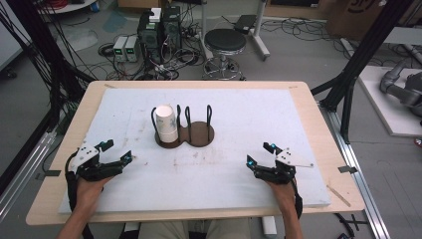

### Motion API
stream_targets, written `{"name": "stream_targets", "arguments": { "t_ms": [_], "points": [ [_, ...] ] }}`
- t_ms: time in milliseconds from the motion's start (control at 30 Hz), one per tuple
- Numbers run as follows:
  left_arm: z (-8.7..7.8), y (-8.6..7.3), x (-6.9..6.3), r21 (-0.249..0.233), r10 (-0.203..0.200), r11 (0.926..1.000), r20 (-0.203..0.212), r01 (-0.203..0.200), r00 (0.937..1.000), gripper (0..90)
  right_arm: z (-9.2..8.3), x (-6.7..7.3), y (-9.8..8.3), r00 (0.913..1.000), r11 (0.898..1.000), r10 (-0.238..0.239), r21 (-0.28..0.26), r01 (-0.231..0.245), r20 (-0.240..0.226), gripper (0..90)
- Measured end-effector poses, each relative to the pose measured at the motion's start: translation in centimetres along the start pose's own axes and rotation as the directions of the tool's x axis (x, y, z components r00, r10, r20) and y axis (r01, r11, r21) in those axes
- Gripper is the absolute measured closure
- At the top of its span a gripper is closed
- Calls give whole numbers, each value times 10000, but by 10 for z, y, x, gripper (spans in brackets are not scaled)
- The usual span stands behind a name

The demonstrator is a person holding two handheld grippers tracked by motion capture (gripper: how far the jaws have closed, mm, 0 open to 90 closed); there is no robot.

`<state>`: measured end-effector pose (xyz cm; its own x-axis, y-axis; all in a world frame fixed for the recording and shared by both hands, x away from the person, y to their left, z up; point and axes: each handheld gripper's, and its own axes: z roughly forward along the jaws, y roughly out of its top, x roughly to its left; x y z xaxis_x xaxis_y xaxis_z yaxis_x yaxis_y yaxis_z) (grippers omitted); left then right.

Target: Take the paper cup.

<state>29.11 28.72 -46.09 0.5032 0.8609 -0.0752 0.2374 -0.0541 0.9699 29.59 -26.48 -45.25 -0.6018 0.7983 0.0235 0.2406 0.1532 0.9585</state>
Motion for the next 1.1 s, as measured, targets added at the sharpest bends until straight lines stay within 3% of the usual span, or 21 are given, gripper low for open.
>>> {"name": "stream_targets", "arguments": {
  "t_ms": [333,733,1100],
  "points": [
    [1,0,0,90,110,9999,5,-110,9999,156,-1,-1,0,10000,10000,10,-81,-10,-75,190],
    [1,4,3,270,-101,9996,-186,106,9998,133,0,-2,0,9999,10000,14,-49,-15,-166,190],
    [-6,41,7,-147,276,9995,56,-275,9996,133,0,-2,0,9996,10000,62,-38,-63,-293,190]
  ]
}}
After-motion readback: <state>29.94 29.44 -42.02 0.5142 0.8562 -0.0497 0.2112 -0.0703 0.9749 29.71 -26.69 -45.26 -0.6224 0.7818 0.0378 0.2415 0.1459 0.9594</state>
